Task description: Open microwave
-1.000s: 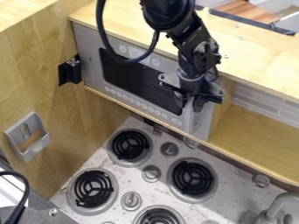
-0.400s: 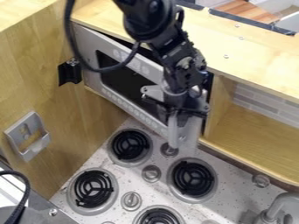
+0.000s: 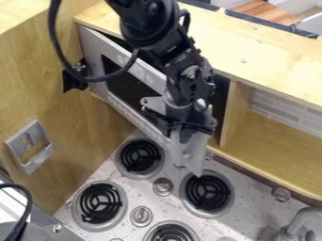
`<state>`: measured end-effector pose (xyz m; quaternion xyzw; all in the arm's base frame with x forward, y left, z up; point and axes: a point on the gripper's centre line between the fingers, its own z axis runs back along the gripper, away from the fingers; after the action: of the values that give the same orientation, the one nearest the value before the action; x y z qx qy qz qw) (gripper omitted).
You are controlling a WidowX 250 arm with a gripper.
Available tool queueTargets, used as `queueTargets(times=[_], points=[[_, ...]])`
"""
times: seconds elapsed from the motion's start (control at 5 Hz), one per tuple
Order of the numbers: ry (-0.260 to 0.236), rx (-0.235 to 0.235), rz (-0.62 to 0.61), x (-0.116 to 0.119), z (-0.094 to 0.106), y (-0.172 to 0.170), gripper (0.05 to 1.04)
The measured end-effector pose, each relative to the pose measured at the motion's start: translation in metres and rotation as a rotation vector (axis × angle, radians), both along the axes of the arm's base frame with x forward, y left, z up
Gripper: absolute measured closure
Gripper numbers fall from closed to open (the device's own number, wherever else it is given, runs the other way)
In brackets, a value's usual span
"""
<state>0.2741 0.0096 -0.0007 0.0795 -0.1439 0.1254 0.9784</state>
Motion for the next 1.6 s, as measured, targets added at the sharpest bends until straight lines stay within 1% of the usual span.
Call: queueTargets(times=[0.2, 0.4, 0.6, 0.8, 1.0, 1.2, 1.4, 1.6], points=[[0.018, 0.009, 0.031, -0.009, 0.001, 0.003, 0.709], [0.007, 0.001, 0.076, -0.01, 0.005, 0.006, 0.397], [0.01, -0.004, 0.099, -0.011, 0.005, 0.009, 0.12], [0.016, -0.008, 0.11, -0.012, 0.005, 0.008, 0.085], [-0.009, 0.005, 0.147, -0.014, 0.023, 0.011, 0.085], [-0.032, 0.041, 0.207, -0.021, 0.047, 0.014, 0.085], [-0.113, 0.079, 0.247, -0.025, 0.077, 0.009, 0.085], [-0.165, 0.08, 0.216, -0.008, 0.095, -0.003, 0.085]])
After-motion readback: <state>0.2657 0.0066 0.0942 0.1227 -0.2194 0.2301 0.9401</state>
